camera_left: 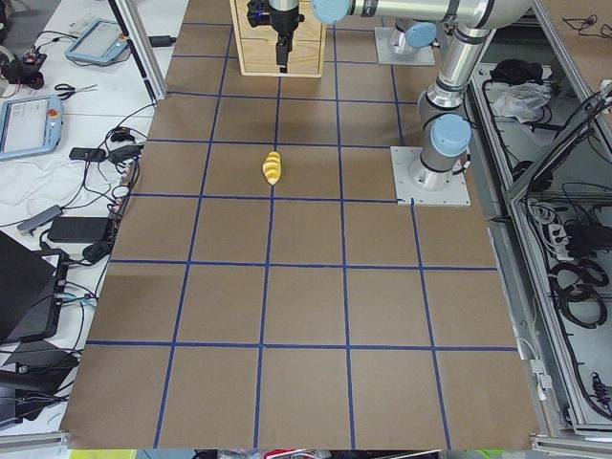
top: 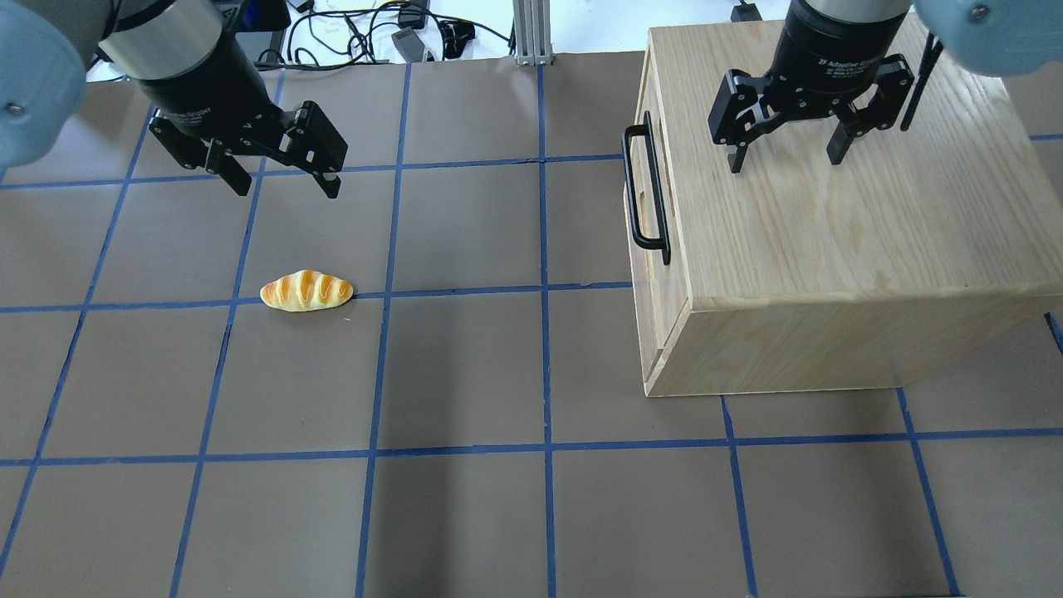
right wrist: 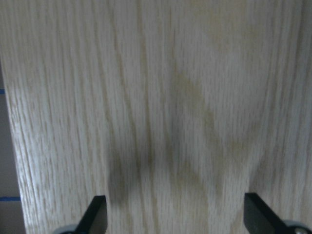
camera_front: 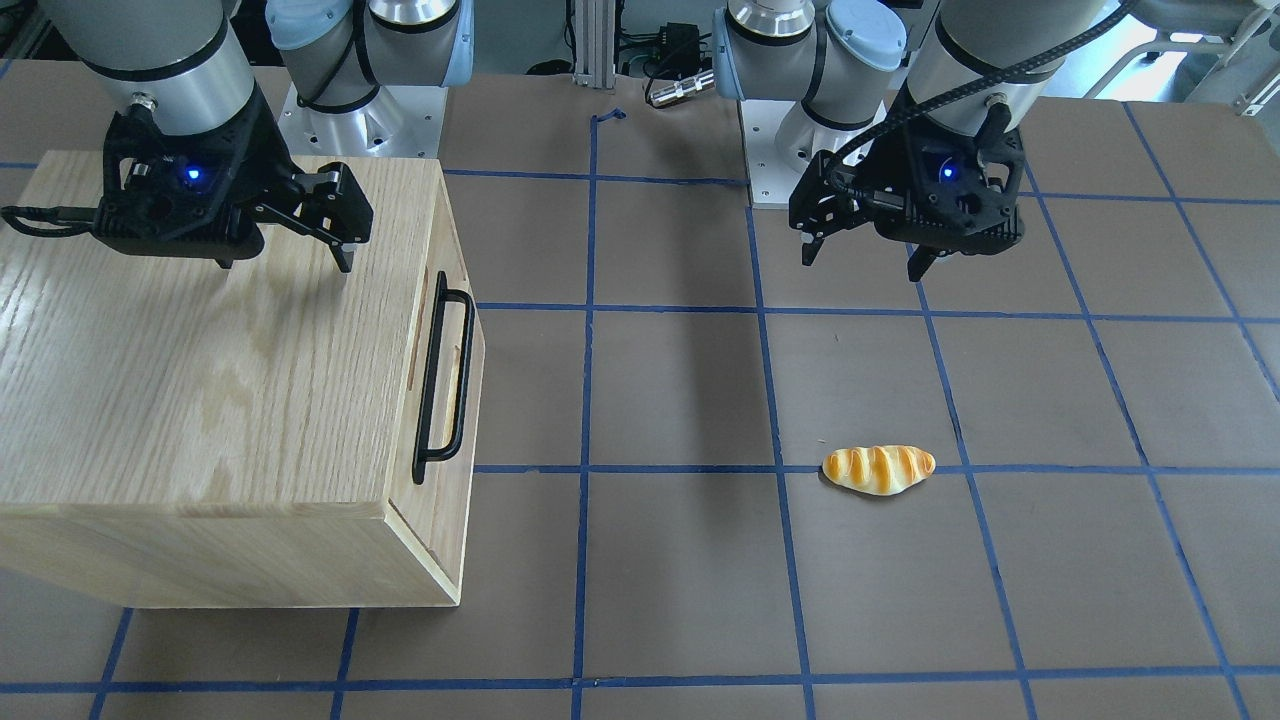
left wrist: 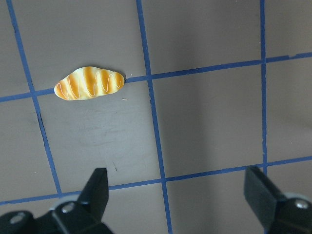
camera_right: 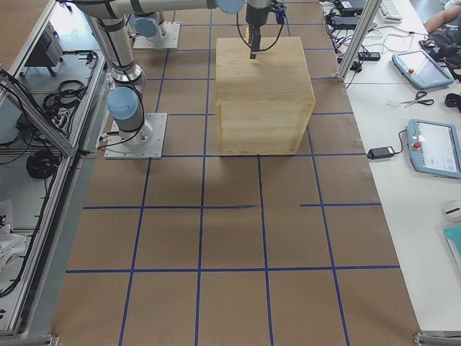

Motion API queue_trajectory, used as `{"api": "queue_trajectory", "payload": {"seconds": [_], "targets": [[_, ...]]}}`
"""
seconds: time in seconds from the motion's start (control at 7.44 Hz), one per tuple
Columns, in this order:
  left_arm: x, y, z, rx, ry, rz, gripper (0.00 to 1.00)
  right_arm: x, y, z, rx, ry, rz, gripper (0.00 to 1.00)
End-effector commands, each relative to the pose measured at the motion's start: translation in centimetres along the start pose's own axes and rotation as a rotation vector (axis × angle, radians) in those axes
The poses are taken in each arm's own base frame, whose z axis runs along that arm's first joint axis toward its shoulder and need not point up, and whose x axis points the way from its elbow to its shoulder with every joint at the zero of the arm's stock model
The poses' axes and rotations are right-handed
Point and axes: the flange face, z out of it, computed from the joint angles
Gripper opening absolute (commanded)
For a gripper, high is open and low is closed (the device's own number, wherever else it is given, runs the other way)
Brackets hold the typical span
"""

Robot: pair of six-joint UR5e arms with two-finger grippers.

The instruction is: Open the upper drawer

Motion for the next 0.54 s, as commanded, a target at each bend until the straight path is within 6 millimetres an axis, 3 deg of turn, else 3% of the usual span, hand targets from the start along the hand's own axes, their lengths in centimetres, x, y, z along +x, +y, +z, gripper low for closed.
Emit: {"api": "queue_trajectory", "payload": {"seconds": [0.0,0.4], "targets": [[-0.01,-0.06,0.53,-0.006,0.001,0.000,1.00,0.00,0.00,-0.02,0.000,0.000,0.000,1.00],[0.14,-0.04,0.79,-0.014,0.002,0.001,1.00,0.00,0.01,0.06,-0.001,0.000,0.000,1.00]]}}
